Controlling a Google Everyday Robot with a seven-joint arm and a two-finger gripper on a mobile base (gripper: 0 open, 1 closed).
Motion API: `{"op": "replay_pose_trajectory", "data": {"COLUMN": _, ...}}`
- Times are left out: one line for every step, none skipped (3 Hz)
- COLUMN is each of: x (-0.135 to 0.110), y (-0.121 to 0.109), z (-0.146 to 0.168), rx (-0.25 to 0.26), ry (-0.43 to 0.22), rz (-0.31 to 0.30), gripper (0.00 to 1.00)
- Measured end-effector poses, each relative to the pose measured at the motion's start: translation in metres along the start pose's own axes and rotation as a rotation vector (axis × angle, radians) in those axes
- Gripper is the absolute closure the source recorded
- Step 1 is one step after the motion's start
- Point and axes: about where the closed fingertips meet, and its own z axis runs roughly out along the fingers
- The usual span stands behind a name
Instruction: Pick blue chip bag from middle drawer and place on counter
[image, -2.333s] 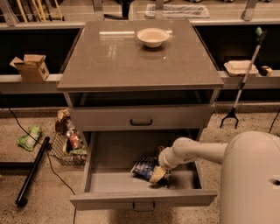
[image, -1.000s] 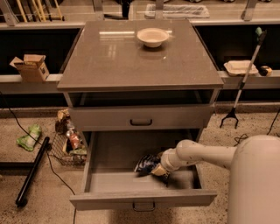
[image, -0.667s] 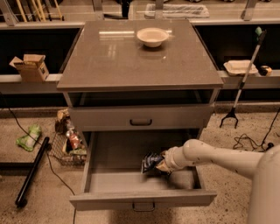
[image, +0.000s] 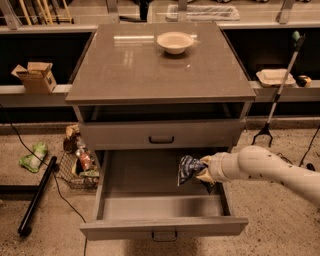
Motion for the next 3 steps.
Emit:
{"op": "replay_pose_trajectory", "data": {"x": 0.0, "y": 0.0, "z": 0.0, "rx": 0.0, "ry": 0.0, "rz": 0.0, "gripper": 1.0}}
{"op": "replay_pose_trajectory", "data": {"x": -0.008, "y": -0.004, "z": -0.017, "rx": 0.021, "ry": -0.01, "rz": -0.035, "gripper": 1.0}}
{"op": "replay_pose_trajectory", "data": {"x": -0.034, "y": -0.008, "z": -0.061, "rx": 0.064, "ry": -0.044, "rz": -0.132, "gripper": 1.0}}
